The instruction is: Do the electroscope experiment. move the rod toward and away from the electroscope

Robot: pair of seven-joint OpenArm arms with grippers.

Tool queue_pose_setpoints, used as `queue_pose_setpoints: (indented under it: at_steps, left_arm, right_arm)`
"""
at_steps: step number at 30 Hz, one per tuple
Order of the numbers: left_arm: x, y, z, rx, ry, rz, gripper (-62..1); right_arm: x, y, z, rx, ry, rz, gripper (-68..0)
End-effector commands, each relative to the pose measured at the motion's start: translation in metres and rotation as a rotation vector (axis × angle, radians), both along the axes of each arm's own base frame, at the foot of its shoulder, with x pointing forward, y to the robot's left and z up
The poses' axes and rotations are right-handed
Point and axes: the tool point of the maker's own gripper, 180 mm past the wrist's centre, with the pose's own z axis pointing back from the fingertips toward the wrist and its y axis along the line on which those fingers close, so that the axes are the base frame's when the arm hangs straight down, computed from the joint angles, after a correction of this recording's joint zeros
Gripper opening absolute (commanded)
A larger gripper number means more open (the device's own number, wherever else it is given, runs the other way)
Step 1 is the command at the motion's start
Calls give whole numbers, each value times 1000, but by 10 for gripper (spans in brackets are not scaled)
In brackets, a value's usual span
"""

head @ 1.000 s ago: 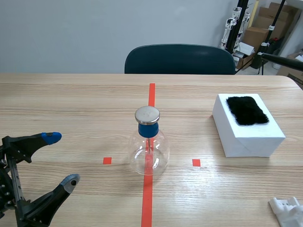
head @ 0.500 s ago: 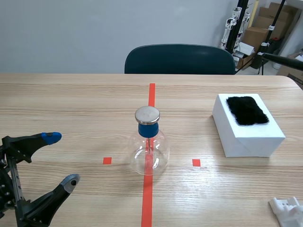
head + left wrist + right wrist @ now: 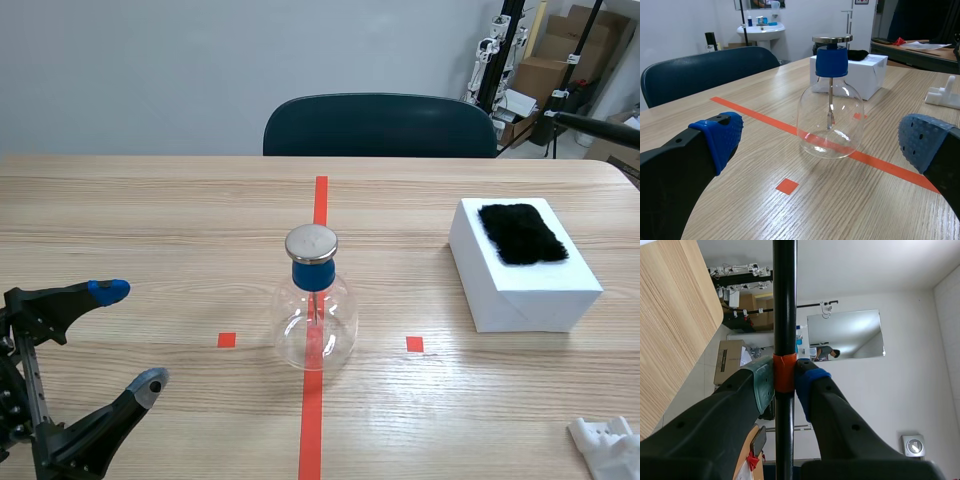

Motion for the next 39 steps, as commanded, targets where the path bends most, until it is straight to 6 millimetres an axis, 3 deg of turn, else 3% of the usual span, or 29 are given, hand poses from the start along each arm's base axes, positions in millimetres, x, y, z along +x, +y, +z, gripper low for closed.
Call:
queue_pose_setpoints:
  at_steps: [1, 39]
  left_arm:
    - [2, 2, 7, -18, -23, 3, 14]
    - [2, 2, 7, -18, -23, 3, 14]
  right_arm:
    - [6, 1, 15, -15, -48, 13, -671]
    - [6, -2, 14, -15, -47, -6, -671]
